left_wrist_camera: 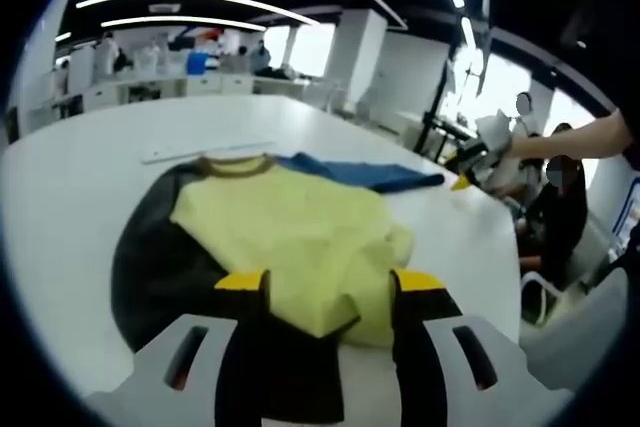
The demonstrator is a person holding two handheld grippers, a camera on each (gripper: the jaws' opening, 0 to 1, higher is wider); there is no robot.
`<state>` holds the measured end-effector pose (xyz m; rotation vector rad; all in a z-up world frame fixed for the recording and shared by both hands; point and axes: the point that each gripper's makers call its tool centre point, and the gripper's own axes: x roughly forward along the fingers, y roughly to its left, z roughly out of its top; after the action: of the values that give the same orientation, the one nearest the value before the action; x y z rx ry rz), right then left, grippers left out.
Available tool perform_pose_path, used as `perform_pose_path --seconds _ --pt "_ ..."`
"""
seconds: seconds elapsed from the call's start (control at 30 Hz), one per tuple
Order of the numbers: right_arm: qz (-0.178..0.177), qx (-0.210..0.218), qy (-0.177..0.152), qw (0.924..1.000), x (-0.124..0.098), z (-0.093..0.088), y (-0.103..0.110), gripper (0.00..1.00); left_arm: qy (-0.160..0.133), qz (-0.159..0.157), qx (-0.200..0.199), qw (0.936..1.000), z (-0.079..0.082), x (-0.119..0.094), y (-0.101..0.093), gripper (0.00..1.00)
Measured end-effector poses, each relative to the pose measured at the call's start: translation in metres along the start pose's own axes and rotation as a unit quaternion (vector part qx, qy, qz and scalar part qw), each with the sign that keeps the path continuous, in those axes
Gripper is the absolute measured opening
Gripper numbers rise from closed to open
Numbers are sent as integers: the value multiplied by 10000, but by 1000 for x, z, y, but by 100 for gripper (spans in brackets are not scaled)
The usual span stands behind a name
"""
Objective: Fold the garment on the visible template until the final outline fits inside the template.
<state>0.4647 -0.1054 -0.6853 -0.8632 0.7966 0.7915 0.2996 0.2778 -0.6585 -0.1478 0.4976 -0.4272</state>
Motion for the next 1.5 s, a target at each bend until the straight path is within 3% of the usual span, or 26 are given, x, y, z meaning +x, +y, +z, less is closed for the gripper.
perform_pose_path --seconds 0.13,0.33,0.43,0.67,0.97,1.27,1.43,1.5 --pt "41 160 -150 9998 -2 5 7 66 11 4 13 10000 0 -3 1 48" --pt "141 332 -352 9987 -7 15 20 70 -1 -4 11 10000 -1 -11 -1 57" --pt "215 311 -452 9983 -8 22 30 77 -46 11 -24 10000 -1 -16 -1 66" --pt "412 99 -702 9966 -12 45 56 80 -38 75 -27 10000 -7 -31 -1 78" --pt "614 -158 -1009 9929 -20 80 81 81 -86 159 -120 9998 -16 -46 0 80" --pt "845 -481 -1183 9882 -25 103 104 82 -159 253 -201 9993 -20 -57 1 81" --pt "1022 -867 -1198 9837 -24 110 118 81 -182 287 -243 9991 -22 -61 1 82" --pt "1148 -1158 -1326 9777 -26 118 130 80 -182 306 -245 9991 -23 -63 1 82"
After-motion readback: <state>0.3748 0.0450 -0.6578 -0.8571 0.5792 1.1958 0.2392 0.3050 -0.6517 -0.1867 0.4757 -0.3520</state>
